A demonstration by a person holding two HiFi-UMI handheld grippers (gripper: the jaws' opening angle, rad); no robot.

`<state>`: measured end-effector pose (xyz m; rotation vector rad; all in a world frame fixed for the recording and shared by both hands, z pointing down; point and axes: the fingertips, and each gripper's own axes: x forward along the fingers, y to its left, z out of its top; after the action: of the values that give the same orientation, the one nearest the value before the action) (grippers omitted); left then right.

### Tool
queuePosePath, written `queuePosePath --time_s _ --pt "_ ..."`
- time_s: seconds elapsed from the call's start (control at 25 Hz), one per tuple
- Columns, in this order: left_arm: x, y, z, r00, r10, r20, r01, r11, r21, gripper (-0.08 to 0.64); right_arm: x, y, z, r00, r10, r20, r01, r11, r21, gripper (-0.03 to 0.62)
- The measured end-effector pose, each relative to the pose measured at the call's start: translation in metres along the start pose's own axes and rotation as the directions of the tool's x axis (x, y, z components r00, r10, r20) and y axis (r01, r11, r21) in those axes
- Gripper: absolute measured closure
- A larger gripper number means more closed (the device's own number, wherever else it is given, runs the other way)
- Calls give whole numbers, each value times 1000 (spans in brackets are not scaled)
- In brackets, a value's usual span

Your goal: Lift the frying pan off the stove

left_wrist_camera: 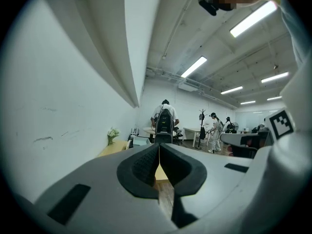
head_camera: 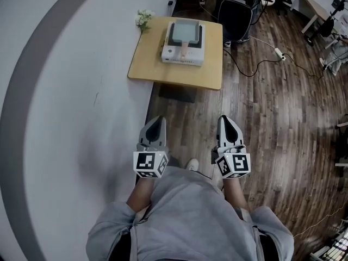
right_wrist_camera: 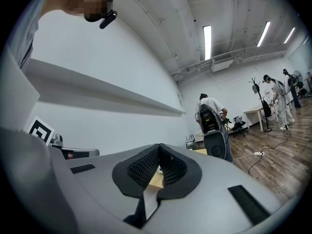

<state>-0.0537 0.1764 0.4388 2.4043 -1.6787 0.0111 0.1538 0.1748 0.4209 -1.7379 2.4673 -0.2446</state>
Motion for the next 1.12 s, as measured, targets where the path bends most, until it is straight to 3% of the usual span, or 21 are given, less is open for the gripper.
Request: queuePosePath --time_s 0.36,1.12 --pt "24 20 0 999 23 -26 -23 1000 11 557 35 -5 -10 1000 9 -20 -8 1000 26 594" --pt "168 117 39 994 -106 -13 106 994 9 557 191 -3 -9 996 -88 -11 88 996 23 594"
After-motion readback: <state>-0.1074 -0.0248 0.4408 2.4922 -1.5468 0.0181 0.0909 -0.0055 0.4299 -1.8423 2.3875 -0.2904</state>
